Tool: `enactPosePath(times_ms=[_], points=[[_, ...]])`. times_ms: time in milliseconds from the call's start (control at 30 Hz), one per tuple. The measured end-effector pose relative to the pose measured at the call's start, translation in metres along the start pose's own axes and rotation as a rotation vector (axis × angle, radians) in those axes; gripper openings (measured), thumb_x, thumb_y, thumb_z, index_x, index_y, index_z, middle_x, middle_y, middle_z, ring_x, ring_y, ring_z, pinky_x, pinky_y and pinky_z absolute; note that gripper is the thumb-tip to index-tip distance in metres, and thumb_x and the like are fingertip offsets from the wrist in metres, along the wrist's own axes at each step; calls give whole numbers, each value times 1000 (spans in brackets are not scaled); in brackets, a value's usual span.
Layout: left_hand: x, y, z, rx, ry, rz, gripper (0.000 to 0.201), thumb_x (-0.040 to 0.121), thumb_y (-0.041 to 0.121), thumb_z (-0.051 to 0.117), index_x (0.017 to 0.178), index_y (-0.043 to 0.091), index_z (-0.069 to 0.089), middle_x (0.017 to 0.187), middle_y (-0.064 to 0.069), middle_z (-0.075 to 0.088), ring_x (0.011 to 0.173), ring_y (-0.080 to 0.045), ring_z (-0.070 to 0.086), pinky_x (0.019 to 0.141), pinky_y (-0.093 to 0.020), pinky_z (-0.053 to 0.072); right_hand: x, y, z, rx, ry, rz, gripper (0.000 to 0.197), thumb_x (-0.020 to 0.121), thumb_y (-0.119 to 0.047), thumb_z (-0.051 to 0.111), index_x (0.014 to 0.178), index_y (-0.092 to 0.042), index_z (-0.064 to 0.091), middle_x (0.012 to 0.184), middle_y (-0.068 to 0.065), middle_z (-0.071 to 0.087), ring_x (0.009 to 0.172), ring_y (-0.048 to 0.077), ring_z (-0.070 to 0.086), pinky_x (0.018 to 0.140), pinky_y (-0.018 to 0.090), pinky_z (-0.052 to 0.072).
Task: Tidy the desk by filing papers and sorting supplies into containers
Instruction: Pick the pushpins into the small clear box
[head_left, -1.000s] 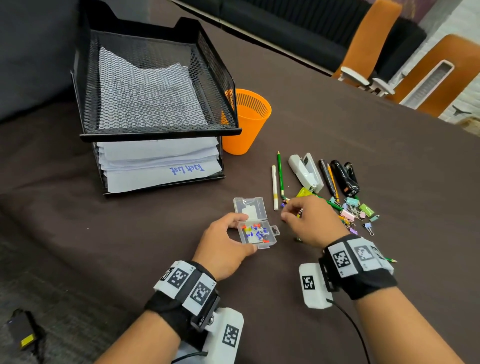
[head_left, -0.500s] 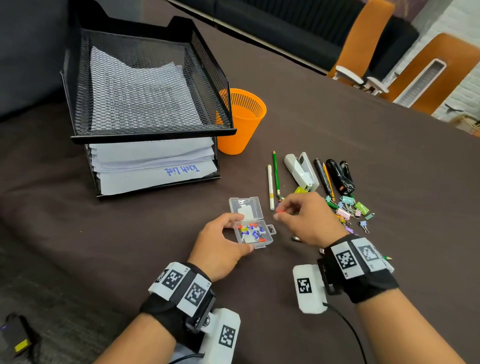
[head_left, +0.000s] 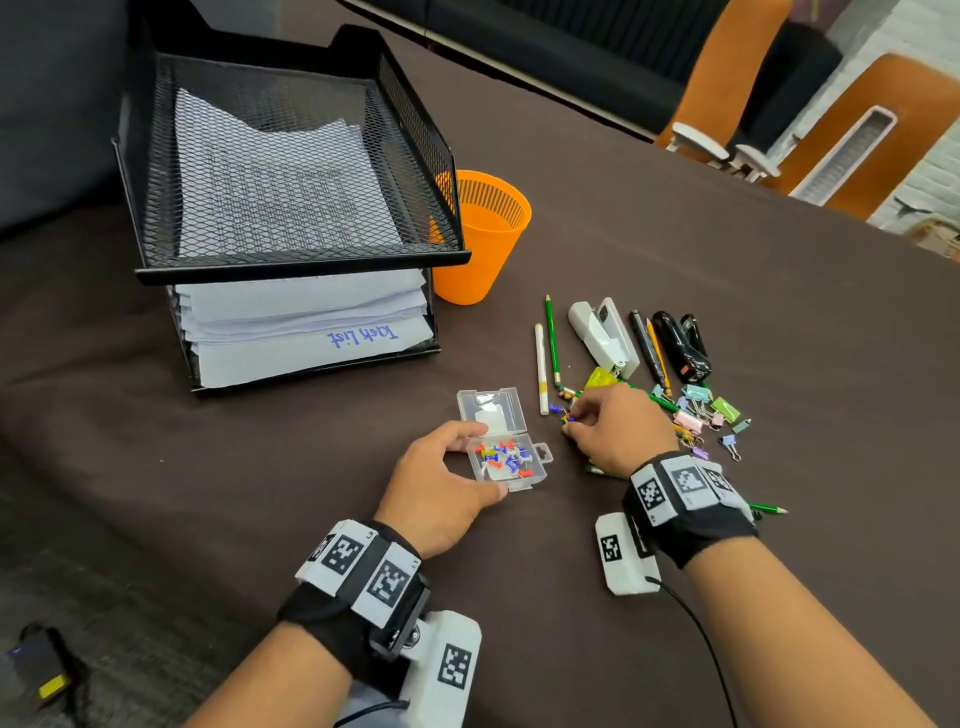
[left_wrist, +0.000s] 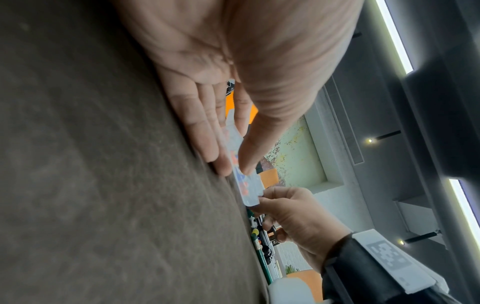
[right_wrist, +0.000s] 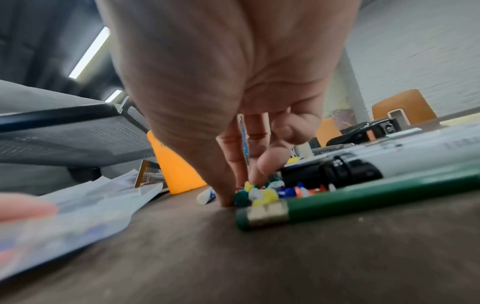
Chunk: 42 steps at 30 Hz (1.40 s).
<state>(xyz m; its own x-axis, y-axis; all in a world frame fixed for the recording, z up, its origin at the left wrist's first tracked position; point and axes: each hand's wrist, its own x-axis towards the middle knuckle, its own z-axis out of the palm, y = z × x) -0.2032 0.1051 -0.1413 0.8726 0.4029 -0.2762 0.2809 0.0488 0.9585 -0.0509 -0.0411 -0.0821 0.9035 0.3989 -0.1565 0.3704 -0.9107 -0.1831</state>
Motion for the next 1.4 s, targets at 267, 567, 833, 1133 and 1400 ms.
enactPosePath(times_ms=[267, 567, 833, 1133, 1400], points=[[-1, 1, 0, 4, 3, -3, 56, 66, 11, 86, 108, 39, 63, 111, 14, 64, 86, -20, 71, 86, -46, 57, -4, -12, -1, -327, 25, -117, 26, 86, -24, 53, 108, -21, 68, 101, 8, 68, 100, 31, 63, 78, 34, 50], [-2, 2, -1, 3, -4, -9, 56, 66, 13, 85, 109, 41, 62, 112, 16, 63, 84, -18, 71, 79, -44, 60, -11, 17, -2, 189, 50, -70, 19, 78, -6, 62, 70, -22, 69, 71, 2, 68, 71, 19, 62, 68, 28, 51], [-3, 3, 0, 2, -6, -6, 57, 66, 12, 85, 112, 38, 63, 112, 13, 64, 81, -22, 73, 75, -46, 60, -43, -14, -2, 635, -35, -265, 18, 81, 3, 67, 80, -15, 70, 67, -3, 62, 55, 2, 49, 58, 13, 43], [-1, 1, 0, 9, -7, -5, 56, 65, 14, 86, 108, 40, 63, 113, 13, 63, 84, -22, 71, 82, -45, 59, -11, 3, -2, -97, 32, -49, 21, 85, -31, 66, 106, -30, 71, 106, -2, 70, 102, 25, 64, 86, 36, 53], [-2, 2, -1, 15, -18, -10, 59, 68, 11, 85, 116, 35, 62, 115, 12, 63, 75, -29, 72, 73, -46, 60, -6, 8, 0, -185, -32, -113, 16, 88, -27, 63, 99, -23, 73, 97, 6, 71, 96, 28, 64, 81, 35, 53]])
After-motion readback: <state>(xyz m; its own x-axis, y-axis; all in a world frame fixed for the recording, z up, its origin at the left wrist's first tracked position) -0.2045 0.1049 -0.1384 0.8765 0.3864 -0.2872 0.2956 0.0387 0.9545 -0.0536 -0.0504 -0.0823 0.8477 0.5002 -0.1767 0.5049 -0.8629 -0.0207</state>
